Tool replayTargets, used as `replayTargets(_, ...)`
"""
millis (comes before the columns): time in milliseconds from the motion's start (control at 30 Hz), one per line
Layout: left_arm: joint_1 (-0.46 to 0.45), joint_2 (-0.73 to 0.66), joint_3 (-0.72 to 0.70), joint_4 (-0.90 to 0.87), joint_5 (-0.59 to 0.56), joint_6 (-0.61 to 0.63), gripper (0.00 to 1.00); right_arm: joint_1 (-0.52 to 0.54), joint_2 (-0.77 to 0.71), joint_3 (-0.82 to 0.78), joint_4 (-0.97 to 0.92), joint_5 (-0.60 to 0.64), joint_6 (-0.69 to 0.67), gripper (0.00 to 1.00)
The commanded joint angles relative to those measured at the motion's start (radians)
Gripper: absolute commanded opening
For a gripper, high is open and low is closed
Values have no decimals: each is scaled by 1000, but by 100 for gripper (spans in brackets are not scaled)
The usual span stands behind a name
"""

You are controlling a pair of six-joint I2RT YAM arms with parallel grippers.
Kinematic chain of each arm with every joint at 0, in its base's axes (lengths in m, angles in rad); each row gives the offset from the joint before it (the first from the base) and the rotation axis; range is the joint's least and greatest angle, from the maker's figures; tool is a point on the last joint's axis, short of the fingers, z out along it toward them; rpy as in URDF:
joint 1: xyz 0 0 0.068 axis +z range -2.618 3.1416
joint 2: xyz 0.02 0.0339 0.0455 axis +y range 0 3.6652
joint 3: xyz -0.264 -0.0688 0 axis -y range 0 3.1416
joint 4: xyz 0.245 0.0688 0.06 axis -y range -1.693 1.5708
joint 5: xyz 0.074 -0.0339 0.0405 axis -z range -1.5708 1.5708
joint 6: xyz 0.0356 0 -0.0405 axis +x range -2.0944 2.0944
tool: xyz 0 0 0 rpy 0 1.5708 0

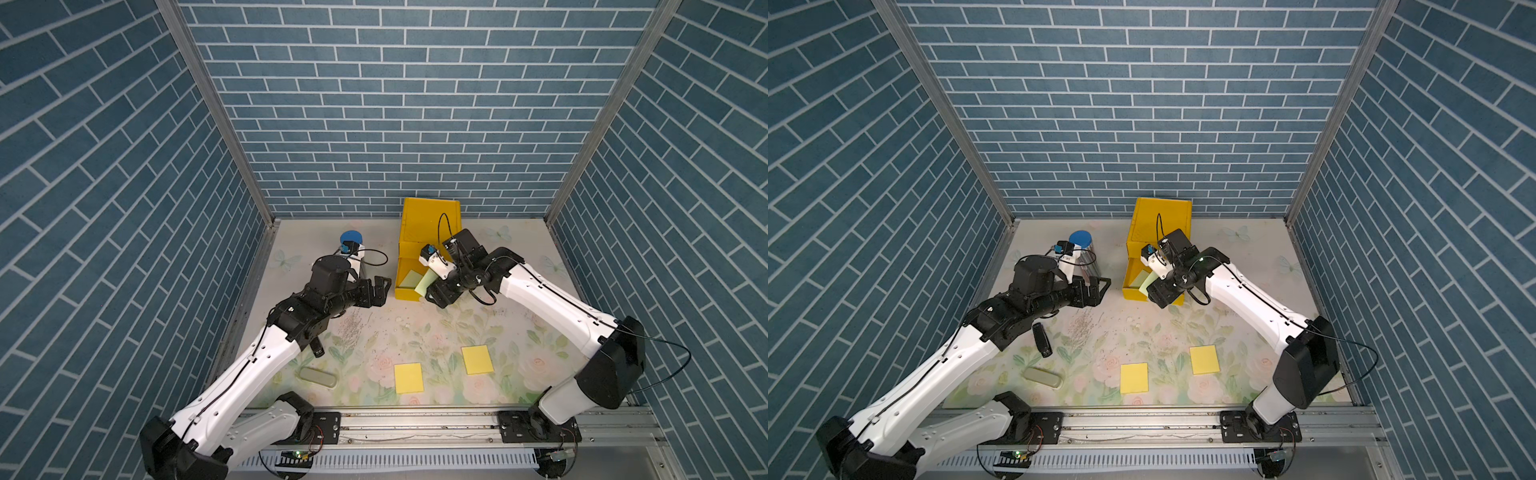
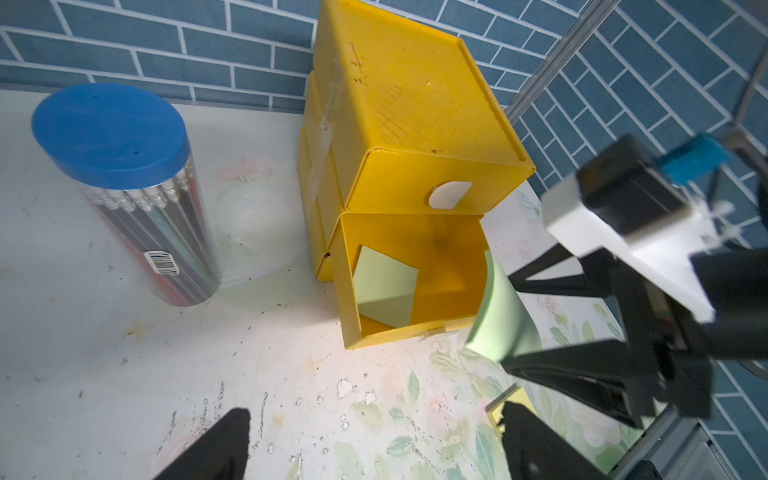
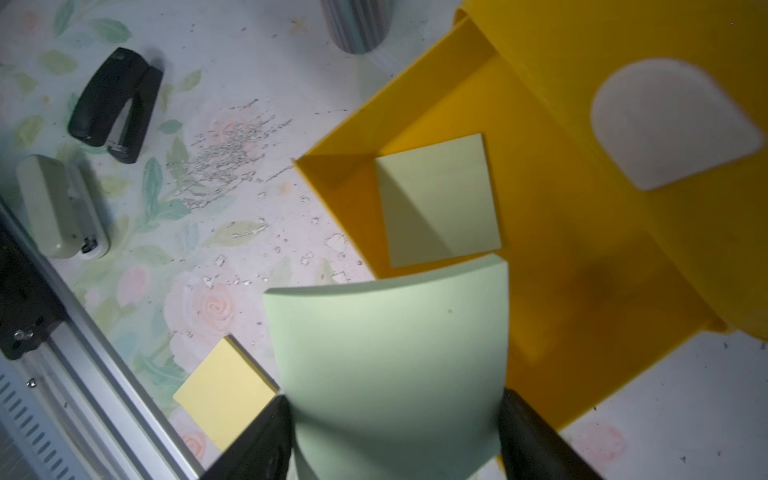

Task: Please put the sticky notes in the drawer by color
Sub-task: Place the sticky notes in the drawer.

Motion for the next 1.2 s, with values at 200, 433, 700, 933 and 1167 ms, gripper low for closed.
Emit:
replayTargets(200,-50,32,-21,45,19,-19,98,-100,101,27,64,21,17,78)
replayTargets(433,-68,60,-28,69,13,-21,98,-102,141,34,95,28,84,78)
replayTargets(700,-78,91,-12,85,13,-16,98,-100,160,57,63,114,121,80)
replayTargets(933,-82,143,40,88,-3,-1,98,-98,99,34,96,143,126,85)
replayTargets(1167,-82,220,137,119,-26,5,99,-96,74,22,155,138,148,85)
